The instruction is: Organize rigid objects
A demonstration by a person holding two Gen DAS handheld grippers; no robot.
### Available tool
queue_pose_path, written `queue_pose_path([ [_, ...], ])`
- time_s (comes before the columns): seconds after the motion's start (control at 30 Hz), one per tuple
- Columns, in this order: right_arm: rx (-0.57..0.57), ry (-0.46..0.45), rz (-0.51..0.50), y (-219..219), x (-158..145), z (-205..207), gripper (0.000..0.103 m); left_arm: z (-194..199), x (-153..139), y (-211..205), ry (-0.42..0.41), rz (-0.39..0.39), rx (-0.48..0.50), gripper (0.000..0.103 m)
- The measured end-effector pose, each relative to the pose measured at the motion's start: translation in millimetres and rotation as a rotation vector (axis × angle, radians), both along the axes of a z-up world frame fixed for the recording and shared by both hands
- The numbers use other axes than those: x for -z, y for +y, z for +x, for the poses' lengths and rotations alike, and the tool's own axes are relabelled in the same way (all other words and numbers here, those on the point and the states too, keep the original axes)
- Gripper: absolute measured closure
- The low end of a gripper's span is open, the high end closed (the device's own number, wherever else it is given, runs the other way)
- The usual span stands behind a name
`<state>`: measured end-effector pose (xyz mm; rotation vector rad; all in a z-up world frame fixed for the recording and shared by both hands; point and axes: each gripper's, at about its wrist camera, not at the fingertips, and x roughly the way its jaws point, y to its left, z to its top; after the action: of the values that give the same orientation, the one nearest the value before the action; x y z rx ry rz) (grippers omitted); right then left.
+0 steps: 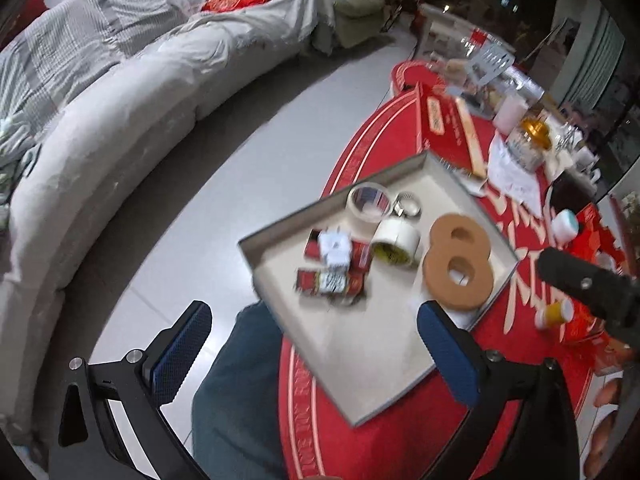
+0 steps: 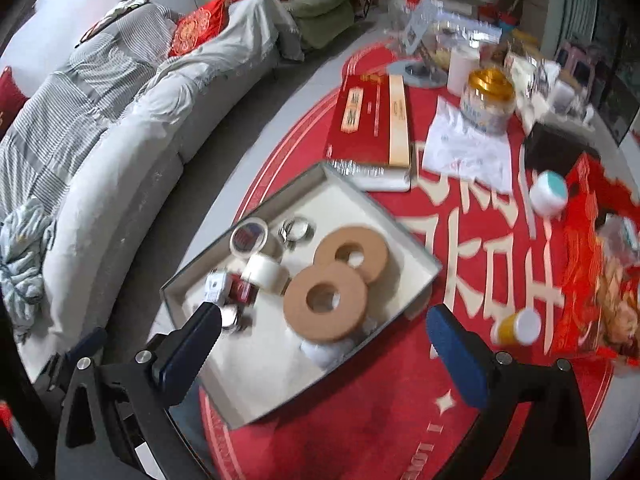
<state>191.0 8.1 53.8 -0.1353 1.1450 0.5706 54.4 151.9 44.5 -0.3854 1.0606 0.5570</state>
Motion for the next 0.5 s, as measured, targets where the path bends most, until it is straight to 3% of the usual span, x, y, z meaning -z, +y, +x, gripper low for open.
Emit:
queue_pose_path([
  [0.17,-0.008,0.047,-0.051,-5,3,-8,0.0,-9,2,-8,0.051,0.034,-0.025,0.0],
  [0.5,-0.049,0.054,-0.091,1,6,-22,0.0,-16,-2,-10,0.053,0.041,-0.037,0.0],
])
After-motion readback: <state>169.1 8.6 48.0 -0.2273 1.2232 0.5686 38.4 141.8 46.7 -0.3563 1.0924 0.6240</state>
